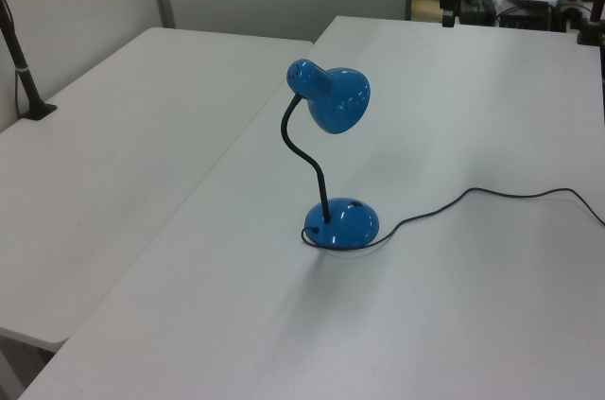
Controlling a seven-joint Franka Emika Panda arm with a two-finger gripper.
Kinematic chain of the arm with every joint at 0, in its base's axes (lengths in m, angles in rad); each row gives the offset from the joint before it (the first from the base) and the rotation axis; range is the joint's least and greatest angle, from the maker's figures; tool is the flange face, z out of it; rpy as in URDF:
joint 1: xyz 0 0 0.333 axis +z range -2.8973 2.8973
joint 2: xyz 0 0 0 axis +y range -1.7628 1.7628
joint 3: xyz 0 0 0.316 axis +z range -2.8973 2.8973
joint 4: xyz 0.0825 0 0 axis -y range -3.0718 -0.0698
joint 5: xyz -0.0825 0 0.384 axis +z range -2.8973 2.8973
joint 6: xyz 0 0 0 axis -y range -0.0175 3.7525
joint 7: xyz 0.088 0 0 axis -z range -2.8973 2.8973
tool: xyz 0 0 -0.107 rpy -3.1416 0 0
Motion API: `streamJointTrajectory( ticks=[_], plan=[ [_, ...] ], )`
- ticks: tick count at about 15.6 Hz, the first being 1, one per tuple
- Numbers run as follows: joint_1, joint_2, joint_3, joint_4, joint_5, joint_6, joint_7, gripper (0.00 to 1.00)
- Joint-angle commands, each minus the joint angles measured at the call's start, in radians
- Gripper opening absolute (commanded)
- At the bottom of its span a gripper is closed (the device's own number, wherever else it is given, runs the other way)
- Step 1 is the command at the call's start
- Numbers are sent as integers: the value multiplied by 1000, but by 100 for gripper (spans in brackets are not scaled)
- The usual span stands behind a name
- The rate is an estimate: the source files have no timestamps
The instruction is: Turn off the lamp
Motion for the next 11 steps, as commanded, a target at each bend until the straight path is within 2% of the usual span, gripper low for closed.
streamJointTrajectory(
  ticks=[1, 11],
  plan=[
    [94, -21, -77, 21, -18, -51, 26, 100],
    [91, -26, -86, 22, -16, -67, 34, 100]
  ],
)
